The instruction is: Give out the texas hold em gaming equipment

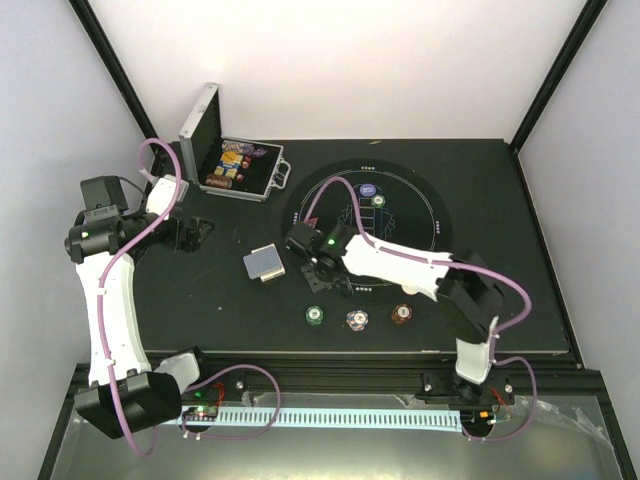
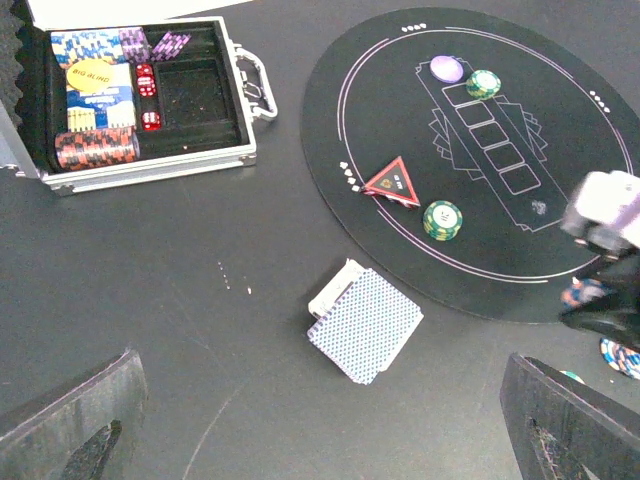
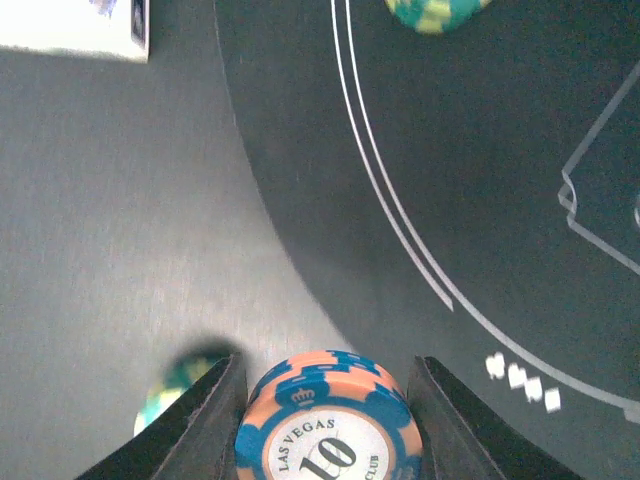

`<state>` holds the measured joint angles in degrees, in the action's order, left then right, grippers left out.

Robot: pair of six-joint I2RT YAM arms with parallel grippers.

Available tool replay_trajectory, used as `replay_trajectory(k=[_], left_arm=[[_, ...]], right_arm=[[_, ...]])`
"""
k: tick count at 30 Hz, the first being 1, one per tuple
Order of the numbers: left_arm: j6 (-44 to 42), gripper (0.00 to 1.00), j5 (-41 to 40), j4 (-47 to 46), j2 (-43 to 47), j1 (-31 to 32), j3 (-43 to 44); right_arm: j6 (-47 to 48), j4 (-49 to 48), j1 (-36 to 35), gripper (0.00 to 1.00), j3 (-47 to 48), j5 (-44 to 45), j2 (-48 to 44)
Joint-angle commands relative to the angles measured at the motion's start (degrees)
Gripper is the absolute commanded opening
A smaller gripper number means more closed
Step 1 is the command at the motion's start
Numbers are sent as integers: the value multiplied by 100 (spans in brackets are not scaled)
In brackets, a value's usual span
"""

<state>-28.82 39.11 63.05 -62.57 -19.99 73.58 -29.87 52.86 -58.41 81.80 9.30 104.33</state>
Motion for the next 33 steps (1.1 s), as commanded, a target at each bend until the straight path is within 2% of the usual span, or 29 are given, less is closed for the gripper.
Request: replay_trajectory(k=[1,8,16,26,33], left_arm=[[-118,99,131,83,61,-82,108],[-163,99,142,129,22,-111,147],[-126,99,159,90,-48,-119,174],[-124,99,197,24,-113,-119,115],[-186,99,147,31,-151,-119,105]], right_arm=[[354,114,317,31,823,58,783],[628,325,1097,31,1836,-64,1433],[778,547,1626,31,3076,-56,2514],[800,910,1839,31,4747,-98,3935],[780,846,1853,31,4929,-217,4154]])
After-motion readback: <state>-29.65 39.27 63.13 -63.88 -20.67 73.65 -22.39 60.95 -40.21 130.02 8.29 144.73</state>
